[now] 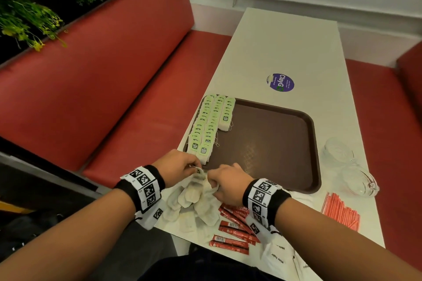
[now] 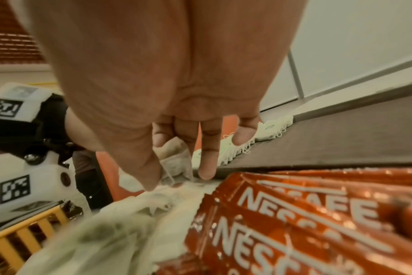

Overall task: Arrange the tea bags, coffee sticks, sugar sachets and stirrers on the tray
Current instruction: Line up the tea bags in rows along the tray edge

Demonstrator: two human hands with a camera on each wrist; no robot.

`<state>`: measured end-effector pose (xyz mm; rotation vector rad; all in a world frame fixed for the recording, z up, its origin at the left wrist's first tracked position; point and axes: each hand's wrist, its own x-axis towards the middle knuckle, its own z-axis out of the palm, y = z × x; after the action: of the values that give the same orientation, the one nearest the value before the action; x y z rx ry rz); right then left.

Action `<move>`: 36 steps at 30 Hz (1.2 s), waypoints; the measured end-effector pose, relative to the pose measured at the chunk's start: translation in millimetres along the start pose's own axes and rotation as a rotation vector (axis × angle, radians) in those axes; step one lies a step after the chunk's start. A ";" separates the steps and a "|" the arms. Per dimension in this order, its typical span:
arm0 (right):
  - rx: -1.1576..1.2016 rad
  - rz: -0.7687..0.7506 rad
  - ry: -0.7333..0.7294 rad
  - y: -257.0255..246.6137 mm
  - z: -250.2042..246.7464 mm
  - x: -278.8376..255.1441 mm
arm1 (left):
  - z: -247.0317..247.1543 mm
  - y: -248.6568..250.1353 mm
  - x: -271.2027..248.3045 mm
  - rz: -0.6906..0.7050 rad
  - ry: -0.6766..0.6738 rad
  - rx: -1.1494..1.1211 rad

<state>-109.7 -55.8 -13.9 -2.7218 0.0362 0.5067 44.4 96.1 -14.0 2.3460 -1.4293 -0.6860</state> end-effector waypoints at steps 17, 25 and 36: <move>0.383 0.156 0.158 26.6 -16.4 0.4 | -21.5 15.7 27.9 0.069 0.043 -0.024; 0.377 0.112 0.323 41.3 -24.4 8.1 | -34.3 37.6 51.9 0.220 0.050 -0.031; 0.462 0.280 0.336 72.0 -32.4 9.8 | -42.1 30.9 127.5 0.053 0.033 0.044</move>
<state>-96.1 -134.1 -14.8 -2.3198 0.5560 0.0874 93.9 -30.9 6.2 2.3318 -1.5012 -0.6044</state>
